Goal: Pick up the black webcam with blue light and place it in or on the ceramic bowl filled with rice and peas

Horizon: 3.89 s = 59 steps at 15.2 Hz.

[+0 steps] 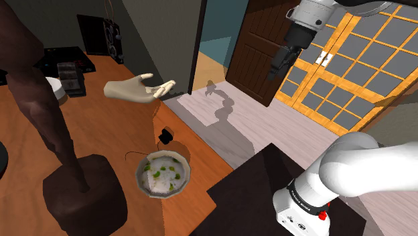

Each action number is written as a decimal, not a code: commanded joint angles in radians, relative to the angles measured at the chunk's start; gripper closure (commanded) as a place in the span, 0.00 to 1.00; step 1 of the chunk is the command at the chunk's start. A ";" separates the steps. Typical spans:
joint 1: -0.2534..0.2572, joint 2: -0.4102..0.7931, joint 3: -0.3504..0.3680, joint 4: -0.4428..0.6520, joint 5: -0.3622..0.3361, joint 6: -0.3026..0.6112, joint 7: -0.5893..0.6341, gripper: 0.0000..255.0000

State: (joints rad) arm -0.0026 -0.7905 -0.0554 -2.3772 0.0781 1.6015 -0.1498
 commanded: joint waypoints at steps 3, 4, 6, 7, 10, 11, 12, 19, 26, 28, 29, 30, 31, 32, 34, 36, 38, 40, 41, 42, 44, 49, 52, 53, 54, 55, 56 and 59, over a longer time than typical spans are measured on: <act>0.011 0.034 0.026 -0.028 0.013 0.061 0.017 0.00; 0.017 0.053 0.038 -0.040 0.019 0.092 0.026 0.00; 0.029 0.095 0.064 -0.060 0.031 0.153 0.043 0.00; 0.034 0.118 0.076 -0.068 0.036 0.184 0.051 0.00; 0.051 0.195 0.114 -0.084 0.050 0.276 0.076 0.00; 0.056 0.223 0.126 -0.086 0.054 0.307 0.085 0.00; 0.061 0.253 0.138 -0.087 0.057 0.337 0.094 0.00; 0.088 0.485 0.220 -0.058 0.056 0.536 0.163 0.00; 0.109 0.751 0.285 0.037 -0.004 0.697 0.258 0.00; 0.117 0.830 0.296 0.075 -0.033 0.732 0.290 0.00; 0.123 0.870 0.300 0.097 -0.049 0.748 0.307 0.00; 0.130 0.910 0.302 0.119 -0.066 0.763 0.325 0.00; 0.137 0.950 0.304 0.142 -0.084 0.776 0.342 0.00; 0.146 0.989 0.304 0.167 -0.101 0.787 0.358 0.00; 0.166 1.069 0.300 0.221 -0.135 0.807 0.391 0.00; 0.188 1.148 0.293 0.279 -0.167 0.821 0.420 0.00; 0.213 1.227 0.283 0.342 -0.195 0.829 0.445 0.00; 0.227 1.273 0.276 0.373 -0.209 0.842 0.457 0.00; 0.228 1.283 0.273 0.373 -0.212 0.852 0.459 0.00; 0.230 1.294 0.271 0.373 -0.215 0.862 0.462 0.00; 0.234 1.314 0.266 0.374 -0.221 0.882 0.466 0.00; 0.239 1.342 0.260 0.376 -0.229 0.906 0.471 0.00; 0.239 1.342 0.260 0.376 -0.229 0.906 0.471 0.00; 0.239 1.342 0.260 0.376 -0.229 0.906 0.471 0.00; 0.239 1.342 0.260 0.376 -0.229 0.906 0.471 0.00; 0.239 1.342 0.260 0.376 -0.229 0.906 0.471 0.00; 0.239 1.342 0.260 0.376 -0.229 0.906 0.471 1.00; 0.238 1.337 0.261 0.373 -0.228 0.906 0.470 1.00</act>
State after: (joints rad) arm 0.2356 0.5467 0.2060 -2.0034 -0.1501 2.5071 0.3202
